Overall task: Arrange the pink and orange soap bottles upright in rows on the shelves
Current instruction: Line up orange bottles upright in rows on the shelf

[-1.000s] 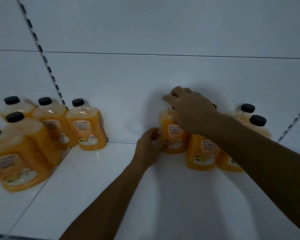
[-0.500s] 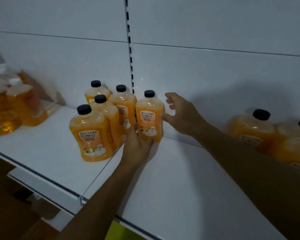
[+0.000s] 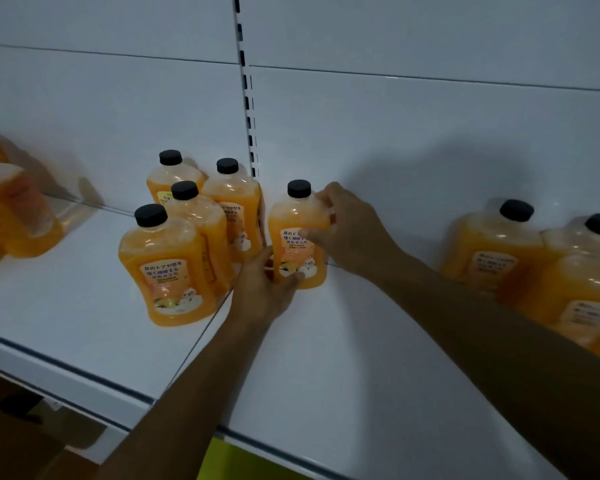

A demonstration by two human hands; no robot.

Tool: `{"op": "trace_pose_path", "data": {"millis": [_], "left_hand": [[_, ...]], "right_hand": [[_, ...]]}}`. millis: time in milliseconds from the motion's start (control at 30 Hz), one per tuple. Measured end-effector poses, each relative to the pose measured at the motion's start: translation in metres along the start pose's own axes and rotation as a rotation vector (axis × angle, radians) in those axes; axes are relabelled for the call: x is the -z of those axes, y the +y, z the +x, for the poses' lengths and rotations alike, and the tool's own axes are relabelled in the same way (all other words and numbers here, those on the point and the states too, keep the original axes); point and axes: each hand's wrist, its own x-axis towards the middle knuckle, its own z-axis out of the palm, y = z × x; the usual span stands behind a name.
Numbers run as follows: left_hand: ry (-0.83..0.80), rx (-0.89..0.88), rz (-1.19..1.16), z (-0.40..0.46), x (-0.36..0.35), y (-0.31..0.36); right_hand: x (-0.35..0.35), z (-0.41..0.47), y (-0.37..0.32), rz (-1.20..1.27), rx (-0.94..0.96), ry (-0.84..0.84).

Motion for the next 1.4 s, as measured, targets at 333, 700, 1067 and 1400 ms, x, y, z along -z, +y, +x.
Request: {"op": "trace_pose_path", "data": {"millis": [333, 700, 1067, 1400], "left_hand": [[-0.175, 0.050, 0.109, -0.021, -0.025, 0.017], [-0.389, -0.122, 0.109, -0.041, -0.126, 0.069], [-0.423, -0.095, 0.151, -0.039, -0.167, 0.056], [-0.384, -0.098, 0.197, -0.046, -0.170, 0.046]], "right_hand": [[0.058, -0.055, 0.008, -0.166, -0.042, -0.016], [0.167, -0.109, 0.030, -0.437, -0.109, -0.039], [0.177, -0.123, 0.051, -0.640, -0.133, -0.051], [0.174, -0.121, 0.058, -0.649, -0.159, -0.040]]}}
